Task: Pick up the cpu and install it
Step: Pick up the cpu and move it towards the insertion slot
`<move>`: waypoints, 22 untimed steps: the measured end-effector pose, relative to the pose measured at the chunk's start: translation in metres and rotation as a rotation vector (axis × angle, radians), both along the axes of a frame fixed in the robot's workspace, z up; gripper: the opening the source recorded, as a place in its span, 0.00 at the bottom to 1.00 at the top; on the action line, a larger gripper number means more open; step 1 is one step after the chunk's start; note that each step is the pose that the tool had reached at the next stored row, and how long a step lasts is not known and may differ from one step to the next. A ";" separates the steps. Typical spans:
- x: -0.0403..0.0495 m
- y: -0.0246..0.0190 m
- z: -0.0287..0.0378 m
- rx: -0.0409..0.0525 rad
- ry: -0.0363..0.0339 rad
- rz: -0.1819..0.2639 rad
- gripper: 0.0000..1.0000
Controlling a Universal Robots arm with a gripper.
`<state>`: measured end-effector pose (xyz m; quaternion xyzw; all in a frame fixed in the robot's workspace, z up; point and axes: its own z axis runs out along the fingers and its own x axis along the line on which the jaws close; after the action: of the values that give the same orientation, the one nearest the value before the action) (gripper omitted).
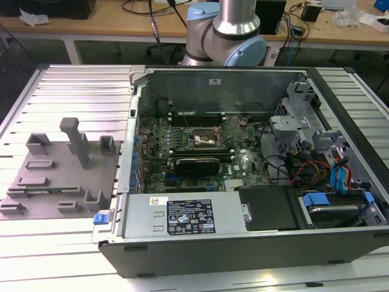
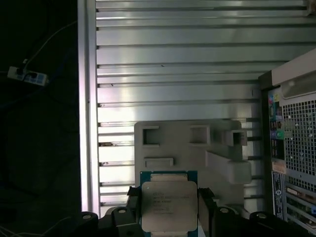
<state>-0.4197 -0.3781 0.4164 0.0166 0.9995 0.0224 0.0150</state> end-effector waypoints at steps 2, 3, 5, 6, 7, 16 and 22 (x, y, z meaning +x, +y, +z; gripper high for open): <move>0.0000 0.0023 0.0068 0.0001 -0.0004 0.000 0.55; 0.0000 0.0035 0.0109 0.0001 -0.0005 0.000 0.55; 0.0000 0.0041 0.0146 0.0002 -0.0010 0.000 0.55; 0.0004 0.0042 0.0150 -0.0001 -0.0004 0.000 0.55; 0.0025 0.0042 0.0150 0.0000 -0.0005 0.000 0.55; 0.0524 0.0041 0.0149 0.0001 -0.0006 0.000 0.55; 0.0773 0.0041 0.0149 0.0001 -0.0007 0.000 0.55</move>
<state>-0.3424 -0.3740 0.4312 0.0166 0.9995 0.0224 0.0153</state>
